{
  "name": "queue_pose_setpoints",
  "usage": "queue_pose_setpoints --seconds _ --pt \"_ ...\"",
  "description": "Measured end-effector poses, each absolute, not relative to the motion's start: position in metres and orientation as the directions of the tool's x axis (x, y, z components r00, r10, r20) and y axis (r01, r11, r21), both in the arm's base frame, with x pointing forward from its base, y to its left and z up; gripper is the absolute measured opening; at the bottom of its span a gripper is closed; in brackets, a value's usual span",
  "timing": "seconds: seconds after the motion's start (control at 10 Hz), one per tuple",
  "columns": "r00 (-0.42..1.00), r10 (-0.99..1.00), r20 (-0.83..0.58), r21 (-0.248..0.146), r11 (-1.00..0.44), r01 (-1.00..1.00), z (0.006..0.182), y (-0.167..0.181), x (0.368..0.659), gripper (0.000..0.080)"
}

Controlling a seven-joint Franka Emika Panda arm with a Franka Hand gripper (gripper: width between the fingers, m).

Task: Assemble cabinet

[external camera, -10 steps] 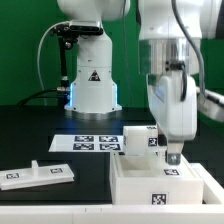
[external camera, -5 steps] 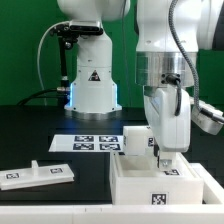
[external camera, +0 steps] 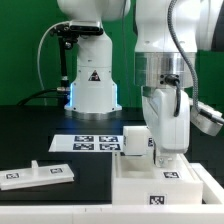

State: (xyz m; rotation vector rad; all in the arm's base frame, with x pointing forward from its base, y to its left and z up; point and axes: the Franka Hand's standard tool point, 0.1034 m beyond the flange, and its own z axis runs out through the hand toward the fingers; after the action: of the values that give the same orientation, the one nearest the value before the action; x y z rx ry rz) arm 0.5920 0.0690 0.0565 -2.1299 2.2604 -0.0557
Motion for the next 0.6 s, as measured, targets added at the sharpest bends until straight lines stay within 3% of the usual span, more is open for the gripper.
queue_pose_setpoints --seconds 0.6 --pt "-0.072 -0.996 0.046 -0.042 0.07 -0.997 0.057 0.08 0.591 0.0064"
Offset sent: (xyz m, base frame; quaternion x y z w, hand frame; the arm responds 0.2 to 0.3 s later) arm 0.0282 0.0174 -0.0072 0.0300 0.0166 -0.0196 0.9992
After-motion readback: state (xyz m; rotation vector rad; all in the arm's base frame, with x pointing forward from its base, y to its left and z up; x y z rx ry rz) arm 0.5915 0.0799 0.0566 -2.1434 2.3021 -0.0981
